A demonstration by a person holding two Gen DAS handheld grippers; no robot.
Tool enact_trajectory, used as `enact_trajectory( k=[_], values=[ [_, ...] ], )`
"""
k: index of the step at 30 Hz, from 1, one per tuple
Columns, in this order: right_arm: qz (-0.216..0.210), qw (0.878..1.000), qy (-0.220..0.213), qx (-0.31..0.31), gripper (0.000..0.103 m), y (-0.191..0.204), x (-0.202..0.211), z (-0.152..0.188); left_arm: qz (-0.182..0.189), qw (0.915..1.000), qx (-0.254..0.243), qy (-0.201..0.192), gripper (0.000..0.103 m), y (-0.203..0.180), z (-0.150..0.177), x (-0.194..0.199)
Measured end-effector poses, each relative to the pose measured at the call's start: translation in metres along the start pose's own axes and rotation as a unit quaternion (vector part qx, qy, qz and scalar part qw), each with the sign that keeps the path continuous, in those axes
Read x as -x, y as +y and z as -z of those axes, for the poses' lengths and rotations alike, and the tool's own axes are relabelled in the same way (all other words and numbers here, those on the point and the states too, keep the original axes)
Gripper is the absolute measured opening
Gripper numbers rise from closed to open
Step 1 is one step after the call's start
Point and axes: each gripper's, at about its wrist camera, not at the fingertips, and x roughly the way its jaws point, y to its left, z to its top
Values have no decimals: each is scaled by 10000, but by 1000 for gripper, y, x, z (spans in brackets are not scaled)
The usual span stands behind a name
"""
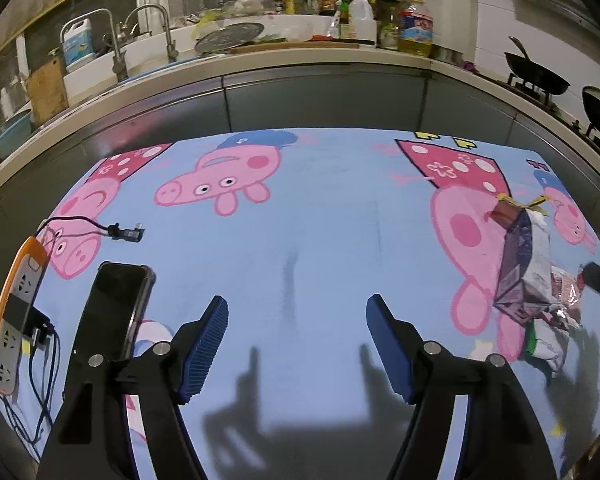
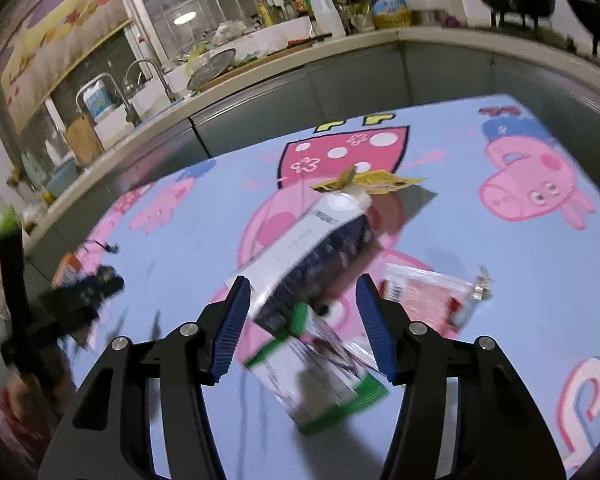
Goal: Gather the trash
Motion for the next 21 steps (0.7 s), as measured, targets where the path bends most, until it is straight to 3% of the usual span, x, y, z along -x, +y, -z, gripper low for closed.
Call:
enact_trajectory(
  k=[12,17,21],
  values=[
    [-136,9971,584,-471,58,4,-61,-13,-256,9996,151,33,72,24,4,-6],
    [-310,9969,647,-335,58,20,-70,-14,-307,9992,234,89,72,31,7,-8],
    [-587,9966,561,151,58,49,-63,-10,-259,9992,260,129,72,29,8,-8]
  ],
)
